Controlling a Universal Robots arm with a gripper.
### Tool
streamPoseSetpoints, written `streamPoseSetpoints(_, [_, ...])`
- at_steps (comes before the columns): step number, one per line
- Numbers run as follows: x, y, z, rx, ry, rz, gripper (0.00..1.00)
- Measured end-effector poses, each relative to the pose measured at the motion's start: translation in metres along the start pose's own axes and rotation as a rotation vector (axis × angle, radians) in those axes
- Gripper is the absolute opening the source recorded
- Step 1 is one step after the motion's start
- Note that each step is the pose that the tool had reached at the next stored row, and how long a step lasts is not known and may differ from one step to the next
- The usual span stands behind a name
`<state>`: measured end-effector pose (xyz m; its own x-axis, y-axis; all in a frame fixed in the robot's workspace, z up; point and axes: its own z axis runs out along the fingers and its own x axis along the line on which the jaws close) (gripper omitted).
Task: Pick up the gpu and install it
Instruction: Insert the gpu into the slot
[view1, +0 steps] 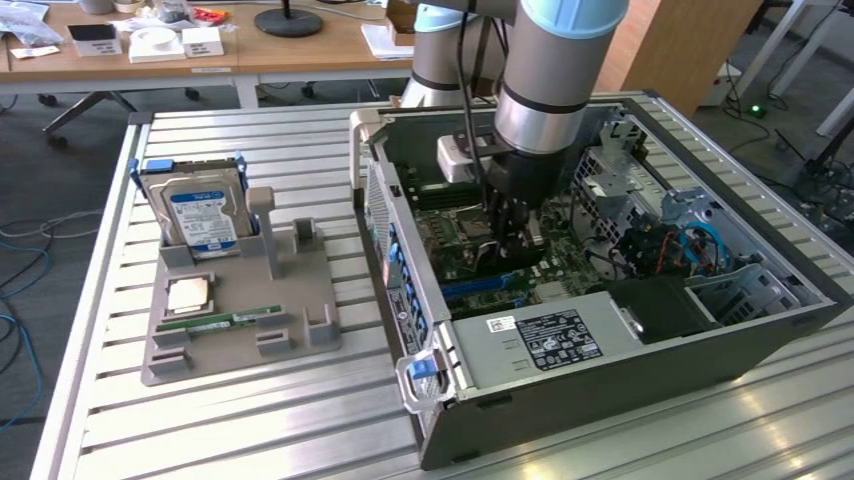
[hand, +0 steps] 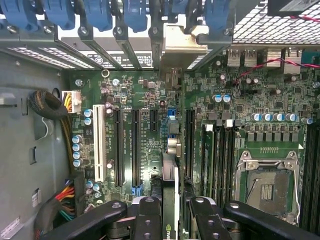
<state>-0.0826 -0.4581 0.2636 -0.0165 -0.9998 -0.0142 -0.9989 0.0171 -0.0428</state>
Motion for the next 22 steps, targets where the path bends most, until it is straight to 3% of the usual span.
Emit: streamPoseSetpoints(22, [0.0002,0.0089,0.0012,0.0001,0.0000,0.000,0.26])
